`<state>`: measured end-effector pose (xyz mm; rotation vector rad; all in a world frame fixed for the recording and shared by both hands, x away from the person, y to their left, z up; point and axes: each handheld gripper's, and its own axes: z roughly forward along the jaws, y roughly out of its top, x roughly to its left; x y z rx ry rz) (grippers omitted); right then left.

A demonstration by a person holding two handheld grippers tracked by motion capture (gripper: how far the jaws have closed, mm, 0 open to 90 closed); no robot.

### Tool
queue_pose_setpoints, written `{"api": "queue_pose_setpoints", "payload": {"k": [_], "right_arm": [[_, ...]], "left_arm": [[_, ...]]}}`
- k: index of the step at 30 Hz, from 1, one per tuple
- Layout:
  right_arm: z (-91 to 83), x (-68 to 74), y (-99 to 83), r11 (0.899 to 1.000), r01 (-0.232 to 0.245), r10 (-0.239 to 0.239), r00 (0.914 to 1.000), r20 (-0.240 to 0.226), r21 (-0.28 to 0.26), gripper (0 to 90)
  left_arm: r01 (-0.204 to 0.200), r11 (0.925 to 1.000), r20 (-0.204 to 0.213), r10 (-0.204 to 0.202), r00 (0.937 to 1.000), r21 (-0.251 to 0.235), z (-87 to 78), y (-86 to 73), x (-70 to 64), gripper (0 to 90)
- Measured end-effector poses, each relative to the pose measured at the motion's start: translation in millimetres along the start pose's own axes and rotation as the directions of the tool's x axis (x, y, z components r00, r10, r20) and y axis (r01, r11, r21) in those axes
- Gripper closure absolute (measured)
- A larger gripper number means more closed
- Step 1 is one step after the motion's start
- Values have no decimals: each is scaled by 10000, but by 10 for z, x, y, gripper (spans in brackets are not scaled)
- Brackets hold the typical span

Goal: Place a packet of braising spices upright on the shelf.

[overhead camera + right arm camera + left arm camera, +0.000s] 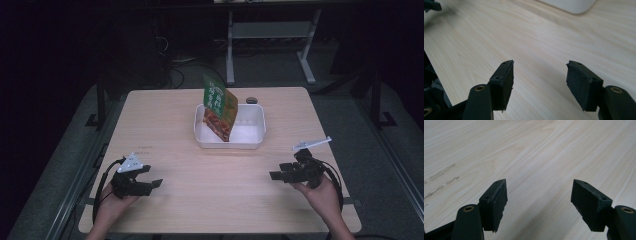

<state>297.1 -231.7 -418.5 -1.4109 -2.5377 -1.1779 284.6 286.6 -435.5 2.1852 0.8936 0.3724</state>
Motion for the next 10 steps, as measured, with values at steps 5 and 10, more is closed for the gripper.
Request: {"api": "queue_pose_setpoints", "payload": {"k": [5,10], "right_arm": [[5,52,-260,9999,-27,26,9999,-98,-133,367],[66,75,-531,9996,26,-28,10000,-95,-292,347]], "left_arm": [[-92,9999,-6,92,10000,100,16,-2,-3,275],[-153,9998,55,153,9999,-98,6,1,-7,260]]}}
